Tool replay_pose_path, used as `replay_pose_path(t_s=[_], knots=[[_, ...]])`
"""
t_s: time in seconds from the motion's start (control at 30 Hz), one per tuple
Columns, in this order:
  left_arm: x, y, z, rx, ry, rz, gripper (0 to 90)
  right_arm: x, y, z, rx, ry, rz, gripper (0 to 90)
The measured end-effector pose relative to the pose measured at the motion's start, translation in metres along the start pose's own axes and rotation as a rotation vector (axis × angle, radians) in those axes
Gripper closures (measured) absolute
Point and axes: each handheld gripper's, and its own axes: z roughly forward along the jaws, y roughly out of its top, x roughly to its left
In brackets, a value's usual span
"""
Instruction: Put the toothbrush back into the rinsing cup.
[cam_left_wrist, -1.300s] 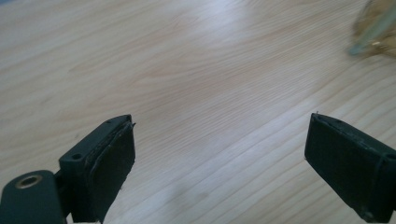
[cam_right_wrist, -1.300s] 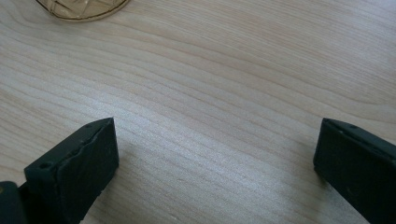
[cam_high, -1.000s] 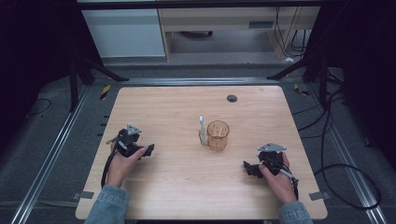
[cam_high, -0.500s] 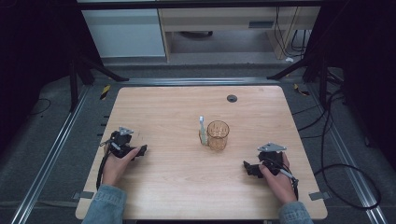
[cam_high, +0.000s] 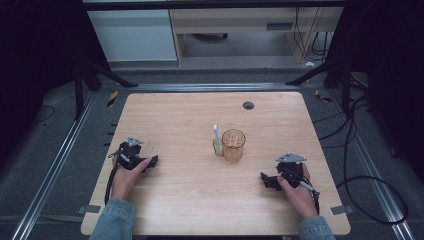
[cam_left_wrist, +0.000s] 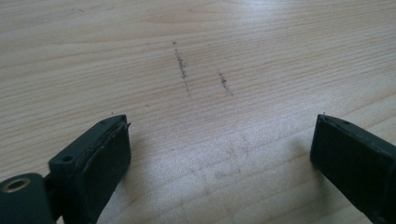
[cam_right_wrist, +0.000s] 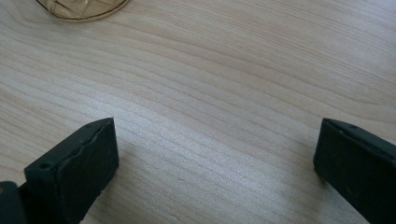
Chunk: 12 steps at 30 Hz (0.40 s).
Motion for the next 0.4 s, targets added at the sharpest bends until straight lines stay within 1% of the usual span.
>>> replay_pose_path(t_s=[0.07, 0.23, 0.4], knots=[[0.0007, -0.0015, 0.0013, -0.018, -0.001, 0.003, 2.6, 0.0, 0.0, 0.0, 0.0, 0.0, 0.0, 0.3], [0.001, -0.0014, 0.0018, -0.019, -0.002, 0.002, 1.7, 0.0001, 0.0, -0.0001, 0.0, 0.001, 0.001, 0.4], [0.001, -0.0012, 0.0022, -0.012, 0.008, -0.007, 0.0, 0.0001, 0.0, 0.0, -0.001, 0.002, 0.001, 0.3]])
